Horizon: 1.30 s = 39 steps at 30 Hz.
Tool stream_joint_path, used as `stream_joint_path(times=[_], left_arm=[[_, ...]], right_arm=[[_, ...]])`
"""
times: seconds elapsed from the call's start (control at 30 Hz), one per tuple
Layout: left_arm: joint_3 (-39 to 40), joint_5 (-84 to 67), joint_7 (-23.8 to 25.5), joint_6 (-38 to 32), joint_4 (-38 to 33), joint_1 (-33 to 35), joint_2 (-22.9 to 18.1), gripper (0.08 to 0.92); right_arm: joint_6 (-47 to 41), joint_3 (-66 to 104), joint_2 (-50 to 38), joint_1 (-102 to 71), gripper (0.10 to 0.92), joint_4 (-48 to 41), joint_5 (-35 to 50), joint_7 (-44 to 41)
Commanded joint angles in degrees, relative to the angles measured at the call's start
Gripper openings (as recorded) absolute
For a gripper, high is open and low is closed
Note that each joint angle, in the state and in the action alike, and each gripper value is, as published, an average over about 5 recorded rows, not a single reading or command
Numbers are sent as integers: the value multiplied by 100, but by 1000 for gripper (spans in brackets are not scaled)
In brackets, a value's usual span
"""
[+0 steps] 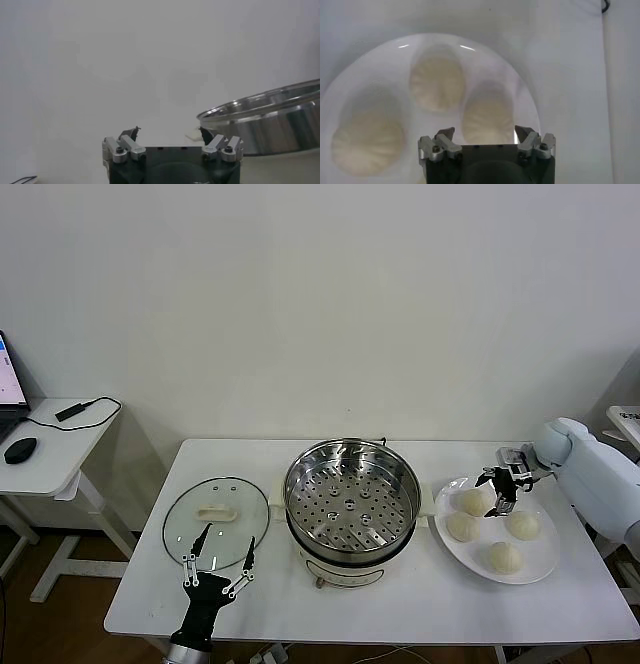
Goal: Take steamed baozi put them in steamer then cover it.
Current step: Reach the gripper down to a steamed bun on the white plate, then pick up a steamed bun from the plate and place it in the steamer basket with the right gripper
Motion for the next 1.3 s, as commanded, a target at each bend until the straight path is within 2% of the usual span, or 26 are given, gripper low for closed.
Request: stream_joint_path(times=[0.03, 0.2, 0.57, 0.67, 0.8, 1.0, 1.3], left_arm=[[-3, -4, -4, -7, 17, -7, -7, 823], [-4, -10, -7, -12, 17, -11, -3, 823], [-20, -38, -14, -12, -10, -15, -10, 823], [-25, -44, -17, -6, -32, -18, -10, 823], [-19, -53, -21, 13, -71, -25, 0, 823], [-7, -60, -21, 27, -107, -25, 21, 823], [-56, -90, -23, 22, -207, 44, 37, 823]], right_arm=[[76, -61, 222, 34, 822, -224, -254, 129], [84, -63, 238, 11, 798, -243, -271, 154], [88, -110, 120, 29, 657, -56, -200, 126], [60, -235, -78, 160, 641, 273, 4, 26], [75, -660, -519, 654, 637, 1179, 497, -184], [1191, -1305, -705, 1897, 636, 2316, 543, -440], [2557, -2020, -39, 3113, 636, 3334, 376, -344]])
